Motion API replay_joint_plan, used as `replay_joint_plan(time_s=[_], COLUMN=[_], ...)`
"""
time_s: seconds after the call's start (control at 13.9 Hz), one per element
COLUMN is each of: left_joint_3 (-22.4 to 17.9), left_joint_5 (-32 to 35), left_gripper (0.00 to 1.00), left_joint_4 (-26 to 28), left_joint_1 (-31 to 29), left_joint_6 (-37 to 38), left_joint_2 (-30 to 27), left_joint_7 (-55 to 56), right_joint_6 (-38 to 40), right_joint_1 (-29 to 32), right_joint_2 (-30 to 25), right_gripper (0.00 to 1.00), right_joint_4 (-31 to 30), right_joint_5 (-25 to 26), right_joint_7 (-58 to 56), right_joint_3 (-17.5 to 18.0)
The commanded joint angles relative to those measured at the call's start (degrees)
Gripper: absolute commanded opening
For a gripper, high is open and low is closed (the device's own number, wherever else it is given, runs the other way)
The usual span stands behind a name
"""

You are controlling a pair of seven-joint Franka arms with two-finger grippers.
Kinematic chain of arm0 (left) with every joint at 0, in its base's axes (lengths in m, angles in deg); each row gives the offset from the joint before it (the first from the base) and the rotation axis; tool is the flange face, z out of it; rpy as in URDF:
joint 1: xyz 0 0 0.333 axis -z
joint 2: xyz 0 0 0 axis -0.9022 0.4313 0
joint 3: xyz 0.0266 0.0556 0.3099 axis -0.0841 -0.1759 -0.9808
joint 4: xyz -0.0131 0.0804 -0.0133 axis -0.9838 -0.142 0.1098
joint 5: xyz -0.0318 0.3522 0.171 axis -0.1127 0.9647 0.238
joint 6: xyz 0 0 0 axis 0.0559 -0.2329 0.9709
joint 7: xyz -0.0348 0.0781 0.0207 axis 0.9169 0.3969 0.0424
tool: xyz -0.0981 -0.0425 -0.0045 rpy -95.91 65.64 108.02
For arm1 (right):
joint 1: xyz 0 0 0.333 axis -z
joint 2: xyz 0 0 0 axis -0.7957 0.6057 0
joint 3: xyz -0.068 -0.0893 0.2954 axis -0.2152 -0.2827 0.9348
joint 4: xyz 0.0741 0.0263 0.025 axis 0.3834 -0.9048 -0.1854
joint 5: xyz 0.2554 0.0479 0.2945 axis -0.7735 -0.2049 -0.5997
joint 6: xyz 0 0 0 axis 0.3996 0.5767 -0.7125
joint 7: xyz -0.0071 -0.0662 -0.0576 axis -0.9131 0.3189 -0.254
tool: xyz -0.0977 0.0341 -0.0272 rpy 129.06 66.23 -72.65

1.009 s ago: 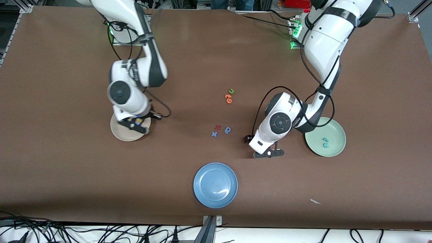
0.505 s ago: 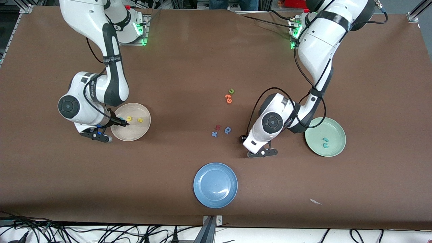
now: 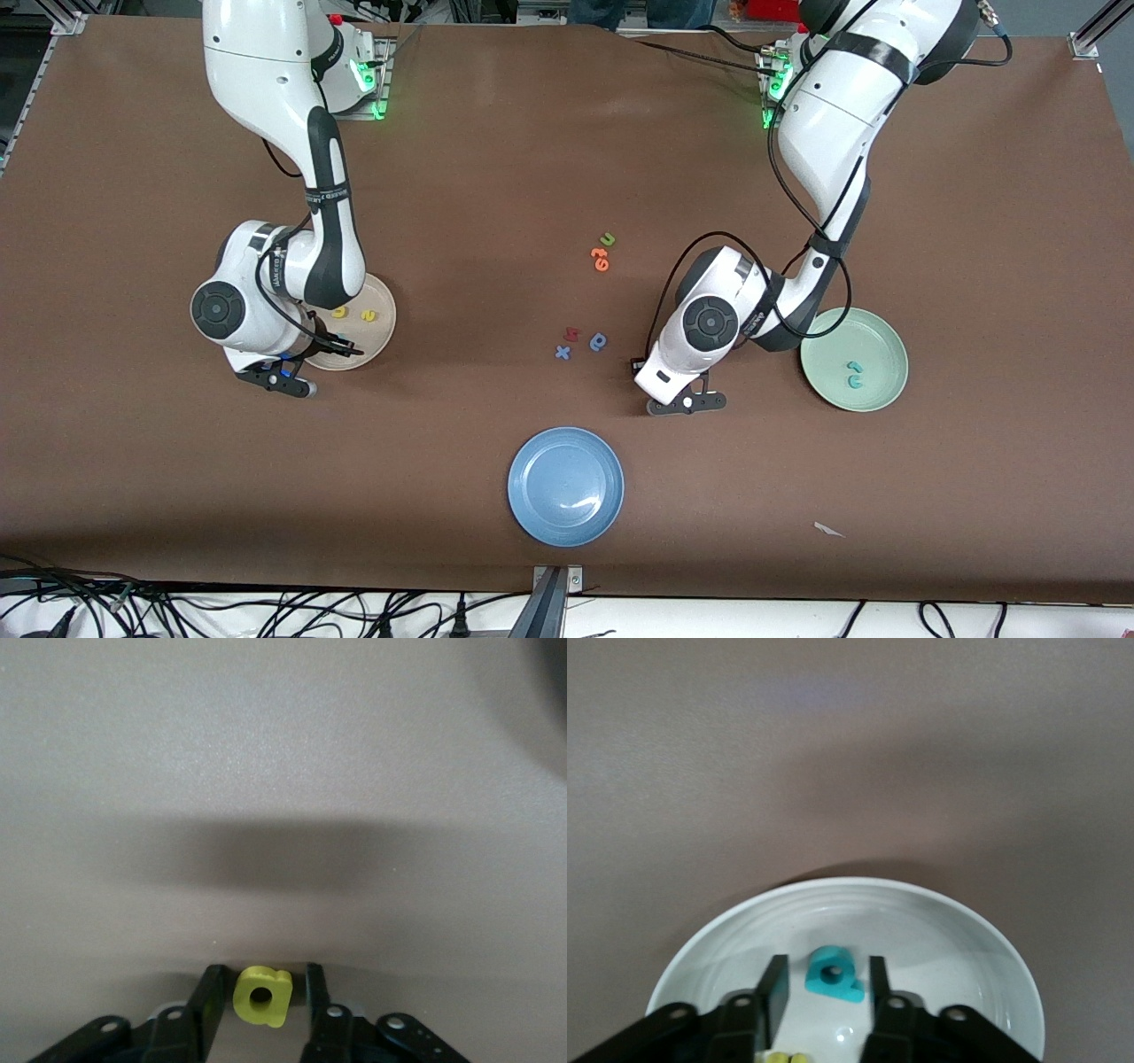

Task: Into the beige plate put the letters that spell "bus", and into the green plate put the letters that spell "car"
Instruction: 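Drop the q on the beige plate while the left gripper grasps yellow a, then carry the yellow a to the green plate while the right gripper withdraws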

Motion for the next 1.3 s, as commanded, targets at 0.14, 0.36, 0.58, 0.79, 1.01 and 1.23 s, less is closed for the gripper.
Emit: replay_joint_plan(time_s=[0.14,0.36,0.58,0.79,1.01,1.23], left_joint_3=[-0.7,-0.7,-0.7,-1.8,-1.7,-1.7], left_joint_5=[1.5,1.5,1.5,1.7,1.7,1.7], left_gripper=[0.32,0.29,0.24,0.21,0.2,0.2], left_joint_4=[-1.3,-1.2,-1.3,-1.4,-1.3,-0.4], left_joint_1=[1.0,0.9,0.6,-1.0,-6.4,-12.4], left_joint_6=[0.5,0.5,1.2,3.5,9.1,13.5], left_joint_2=[0.9,0.8,0.4,-1.2,-3.6,-5.6], left_joint_7=[0.6,0.5,0.3,-2.2,-14.4,-28.2], right_joint_6=[10.2,23.8,33.3,35.8,36.2,31.6], right_joint_1=[0.0,0.3,0.2,7.8,25.4,38.0], right_joint_2=[-5.5,-6.2,-7.9,-17.5,-24.5,-31.4], right_gripper=[1.0,1.0,1.0,1.0,1.0,1.0], right_joint_4=[3.8,14.7,21.3,22.0,19.9,12.1], right_joint_5=[-0.3,6.4,8.5,17.6,28.6,30.7], right_joint_7=[-1.4,-1.9,-2.1,-1.1,1.3,4.2], right_joint_3=[-2.4,-5.9,-7.8,3.2,26.4,38.9])
